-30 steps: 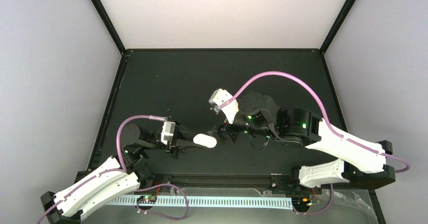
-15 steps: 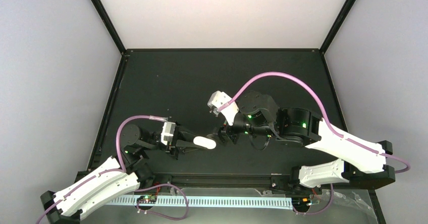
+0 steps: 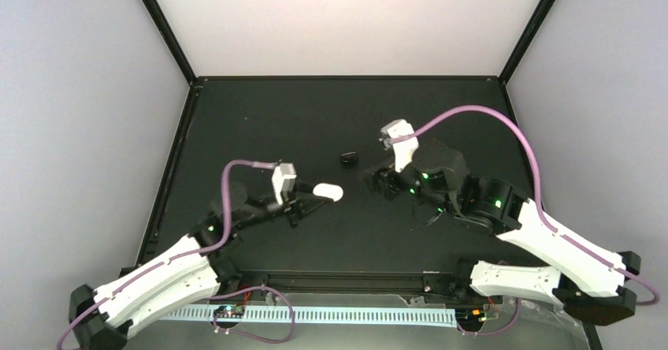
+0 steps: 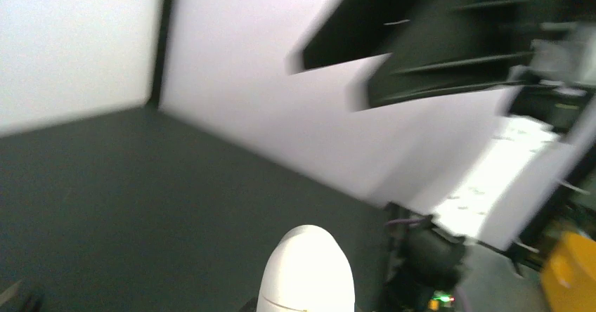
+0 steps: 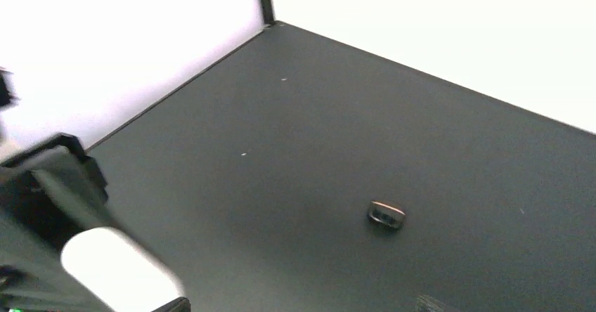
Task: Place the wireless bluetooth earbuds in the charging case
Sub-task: Place the charging case at the center of the board.
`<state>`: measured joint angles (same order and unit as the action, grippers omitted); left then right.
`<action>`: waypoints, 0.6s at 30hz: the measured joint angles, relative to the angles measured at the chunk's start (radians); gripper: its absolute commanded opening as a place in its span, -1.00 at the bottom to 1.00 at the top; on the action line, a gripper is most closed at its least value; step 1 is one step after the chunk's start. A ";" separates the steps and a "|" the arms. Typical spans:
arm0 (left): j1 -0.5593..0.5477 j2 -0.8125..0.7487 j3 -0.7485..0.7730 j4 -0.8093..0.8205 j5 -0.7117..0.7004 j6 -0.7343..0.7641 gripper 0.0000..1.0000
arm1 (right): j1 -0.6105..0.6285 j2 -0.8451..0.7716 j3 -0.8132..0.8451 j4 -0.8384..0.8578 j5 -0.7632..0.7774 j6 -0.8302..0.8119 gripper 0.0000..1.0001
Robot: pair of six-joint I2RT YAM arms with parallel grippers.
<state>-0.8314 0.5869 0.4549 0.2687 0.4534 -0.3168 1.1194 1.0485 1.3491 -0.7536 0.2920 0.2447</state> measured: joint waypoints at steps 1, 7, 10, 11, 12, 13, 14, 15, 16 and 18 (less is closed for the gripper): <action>0.009 0.046 0.000 -0.013 -0.045 -0.023 -0.97 | -0.025 -0.039 -0.049 0.023 0.016 0.023 0.66; 0.133 0.437 0.008 -0.069 -0.151 -0.183 -0.97 | -0.050 -0.140 -0.293 0.110 0.065 0.138 0.66; 0.217 0.615 0.014 -0.091 -0.154 -0.262 -0.97 | -0.050 -0.145 -0.386 0.123 0.072 0.182 0.66; 0.243 0.662 0.014 -0.090 -0.155 -0.288 -0.97 | -0.050 -0.153 -0.410 0.126 0.074 0.193 0.66; 0.259 0.696 0.014 -0.085 -0.156 -0.306 -0.97 | -0.050 -0.170 -0.437 0.126 0.075 0.206 0.67; 0.274 0.730 0.016 -0.081 -0.162 -0.321 -0.97 | -0.050 -0.187 -0.452 0.126 0.077 0.213 0.66; 0.284 0.761 0.021 -0.082 -0.167 -0.333 -0.97 | -0.050 -0.208 -0.467 0.127 0.080 0.220 0.66; 0.289 0.790 0.029 -0.082 -0.172 -0.342 -0.97 | -0.050 -0.230 -0.476 0.127 0.085 0.228 0.66; 0.290 0.824 0.044 -0.081 -0.177 -0.350 -0.96 | -0.050 -0.253 -0.482 0.129 0.089 0.233 0.66; 0.294 0.886 0.082 -0.080 -0.179 -0.360 -0.89 | -0.050 -0.284 -0.486 0.135 0.097 0.239 0.67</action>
<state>-0.5377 1.4731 0.5373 0.1890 0.2749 -0.6773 1.0691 0.7647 0.8627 -0.6186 0.3893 0.4835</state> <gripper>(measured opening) 0.220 0.832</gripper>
